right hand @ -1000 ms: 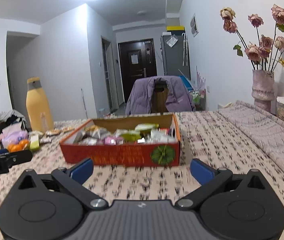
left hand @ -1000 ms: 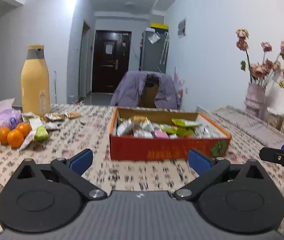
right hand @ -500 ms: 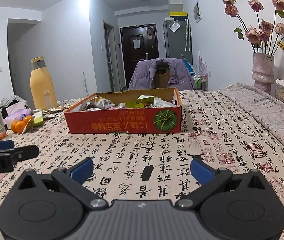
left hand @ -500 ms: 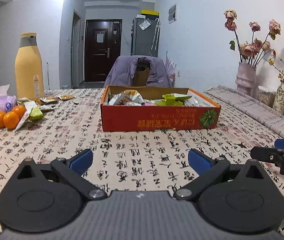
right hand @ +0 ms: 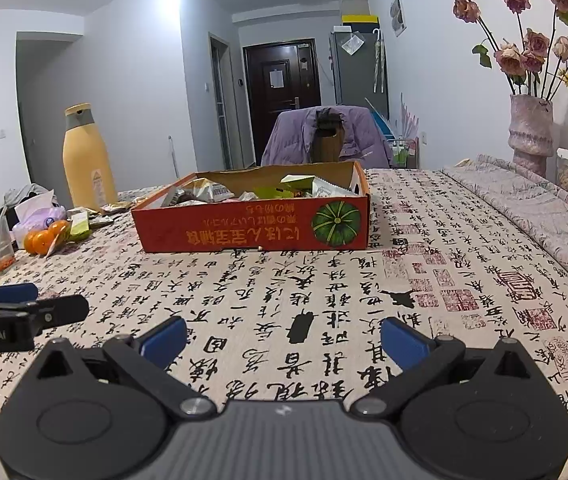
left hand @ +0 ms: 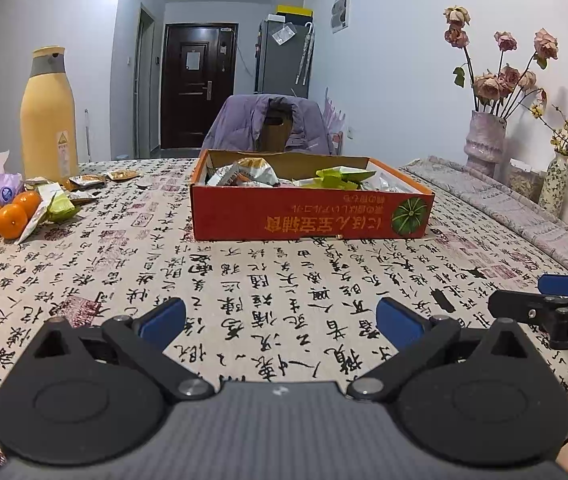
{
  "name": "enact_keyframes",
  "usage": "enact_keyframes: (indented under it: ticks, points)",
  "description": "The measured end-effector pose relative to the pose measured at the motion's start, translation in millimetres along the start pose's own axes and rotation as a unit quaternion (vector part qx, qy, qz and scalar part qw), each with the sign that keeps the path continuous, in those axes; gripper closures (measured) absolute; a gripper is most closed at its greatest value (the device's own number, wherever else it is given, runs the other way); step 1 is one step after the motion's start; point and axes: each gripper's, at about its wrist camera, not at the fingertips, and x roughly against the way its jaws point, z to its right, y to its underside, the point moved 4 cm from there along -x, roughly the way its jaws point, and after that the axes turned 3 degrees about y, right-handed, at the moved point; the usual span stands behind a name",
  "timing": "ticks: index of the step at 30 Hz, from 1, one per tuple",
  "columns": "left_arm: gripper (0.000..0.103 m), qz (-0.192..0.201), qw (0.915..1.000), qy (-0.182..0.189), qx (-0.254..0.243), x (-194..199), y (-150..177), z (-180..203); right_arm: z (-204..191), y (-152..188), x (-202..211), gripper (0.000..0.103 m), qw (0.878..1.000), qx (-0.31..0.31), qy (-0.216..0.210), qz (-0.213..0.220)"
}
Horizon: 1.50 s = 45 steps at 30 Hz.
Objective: Organize snacks
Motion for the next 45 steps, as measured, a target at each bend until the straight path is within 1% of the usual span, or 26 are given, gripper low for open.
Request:
enact_keyframes:
  ticks: [45]
  points:
    - [0.000, -0.001, 1.0000, 0.007, 0.002, 4.4, 2.9, 0.4, 0.2, 1.5, 0.1, 0.000, 1.000, 0.001, 0.001, -0.001]
